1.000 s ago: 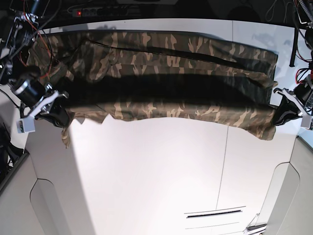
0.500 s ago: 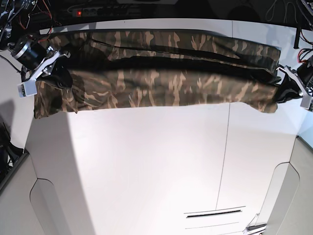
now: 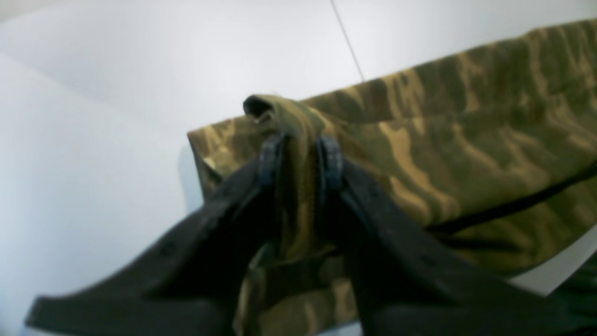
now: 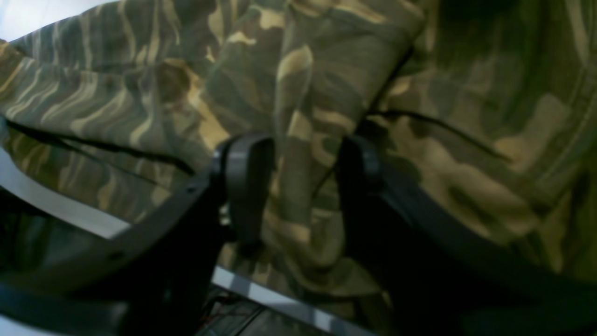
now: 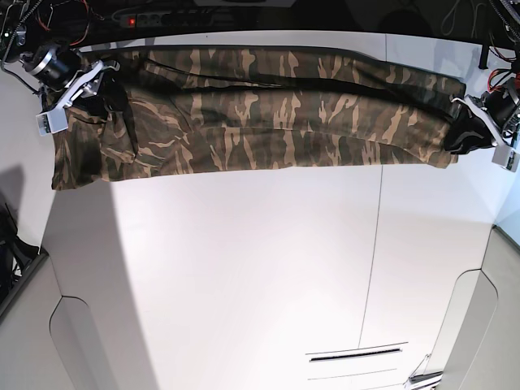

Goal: Fold the T-shirt properly
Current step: 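Release the folded strip and regrasp its ends with both grippers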

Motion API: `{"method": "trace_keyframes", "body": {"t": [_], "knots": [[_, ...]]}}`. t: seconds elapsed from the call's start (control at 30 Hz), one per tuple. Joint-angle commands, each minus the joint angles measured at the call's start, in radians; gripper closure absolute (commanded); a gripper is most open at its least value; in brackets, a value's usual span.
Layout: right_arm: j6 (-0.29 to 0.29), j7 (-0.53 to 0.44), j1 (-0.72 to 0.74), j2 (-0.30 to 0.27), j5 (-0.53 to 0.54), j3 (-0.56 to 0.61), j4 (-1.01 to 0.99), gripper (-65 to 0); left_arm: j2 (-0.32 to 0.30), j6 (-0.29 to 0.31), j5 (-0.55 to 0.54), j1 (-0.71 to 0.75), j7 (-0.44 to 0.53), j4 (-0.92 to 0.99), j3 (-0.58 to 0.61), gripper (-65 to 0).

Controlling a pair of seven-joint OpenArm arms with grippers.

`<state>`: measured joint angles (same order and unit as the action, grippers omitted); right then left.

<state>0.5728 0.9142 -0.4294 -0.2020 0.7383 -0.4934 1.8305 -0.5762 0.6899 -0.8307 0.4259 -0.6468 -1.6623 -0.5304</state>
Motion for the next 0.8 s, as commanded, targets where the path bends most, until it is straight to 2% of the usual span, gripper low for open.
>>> {"method": "trace_keyframes", "body": {"t": [0.0, 0.07, 0.17, 0.23, 0.3, 0.33, 0.43, 0.47, 0.57, 0.77], "knots": [[0.003, -0.019, 0.003, -0.011, 0.046, -0.015, 0.023, -26.9, -0.022, 0.008, -0.039, -0.005, 0.021, -0.015, -0.027, -14.1], [0.003, -0.019, 0.003, -0.011, 0.083, -0.031, 0.044, -26.9, -0.020, 0.008, -0.098, -0.006, 0.021, -0.015, -0.069, -15.8], [0.003, -0.019, 0.005, -0.011, 0.085, -0.059, 0.094, -26.9, 0.004, 0.008, -0.159, -0.007, 0.010, -0.015, -0.158, -24.5], [0.003, -0.019, 0.005, -0.011, 0.087, -0.075, 0.139, -26.7, 0.027, 0.008, -0.194, -0.007, -0.034, -0.015, -0.213, -28.9], [0.005, -0.026, 0.005, -0.010, 0.092, -0.077, 0.177, -26.3, 0.050, 0.008, -0.250, -0.007, -0.103, -0.015, -0.254, -29.3], [0.008, -0.029, 0.005, -0.010, 0.092, -0.075, 0.188, -23.4, 0.063, 0.008, -0.277, -0.006, -0.139, -0.014, -0.270, -29.3], [0.008, -0.058, 0.005, 0.008, 0.048, -0.069, 0.179, -4.1, 0.094, 0.008, -0.304, -0.004, -0.193, -0.012, -0.288, -34.6], [0.008, -0.075, 0.005, 0.016, 0.019, -0.069, 0.166, 0.0, 0.105, 0.008, -0.303, -0.002, -0.193, -0.008, -0.288, -37.5], [0.008, -0.135, 0.006, 0.019, -0.051, -0.069, 0.105, 0.0, 0.127, 0.008, -0.302, -0.002, -0.188, 0.019, -0.288, -42.4], [0.008, -0.159, 0.035, -0.005, -0.063, -0.068, -0.102, 0.0, 0.130, 0.008, -0.272, -0.002, -0.162, 0.138, -0.287, -42.4]]}}
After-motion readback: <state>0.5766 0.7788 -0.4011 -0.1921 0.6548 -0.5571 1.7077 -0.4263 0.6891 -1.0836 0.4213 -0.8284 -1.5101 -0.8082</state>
